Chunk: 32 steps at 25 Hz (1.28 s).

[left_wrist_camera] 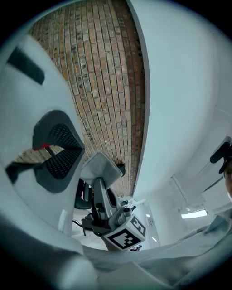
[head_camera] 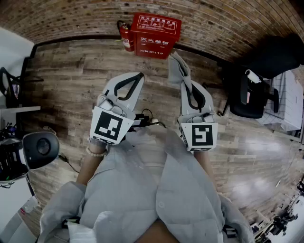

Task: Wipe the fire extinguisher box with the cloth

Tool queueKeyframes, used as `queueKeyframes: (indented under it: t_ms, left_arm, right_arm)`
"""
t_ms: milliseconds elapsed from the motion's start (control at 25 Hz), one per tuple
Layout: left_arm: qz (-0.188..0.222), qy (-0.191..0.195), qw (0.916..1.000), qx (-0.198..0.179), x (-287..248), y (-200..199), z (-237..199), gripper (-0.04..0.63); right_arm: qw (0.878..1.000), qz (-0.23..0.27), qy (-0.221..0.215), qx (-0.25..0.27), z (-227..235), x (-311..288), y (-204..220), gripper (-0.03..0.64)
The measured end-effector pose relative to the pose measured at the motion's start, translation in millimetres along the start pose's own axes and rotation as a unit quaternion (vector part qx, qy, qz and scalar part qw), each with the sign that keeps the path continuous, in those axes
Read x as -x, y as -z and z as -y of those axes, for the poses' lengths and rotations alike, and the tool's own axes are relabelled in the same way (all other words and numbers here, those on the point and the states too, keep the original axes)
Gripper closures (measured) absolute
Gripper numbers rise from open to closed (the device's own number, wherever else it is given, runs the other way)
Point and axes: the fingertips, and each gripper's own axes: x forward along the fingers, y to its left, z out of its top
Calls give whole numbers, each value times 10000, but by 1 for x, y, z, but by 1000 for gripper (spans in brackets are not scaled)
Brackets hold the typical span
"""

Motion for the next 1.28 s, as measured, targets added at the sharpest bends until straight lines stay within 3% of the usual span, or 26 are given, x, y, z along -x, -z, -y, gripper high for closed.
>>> queueKeyframes:
  t_ms: [640,1280]
  left_arm:
    - [-20,87,10000,-18,7,4,-7,597]
    - [57,264,9994,-193,44,13,-37,597]
  right_arm:
    - [10000,-69,33,-64,-8,-3,-2,598]
    - [9990,-23,429,104,-45,-10,-22,597]
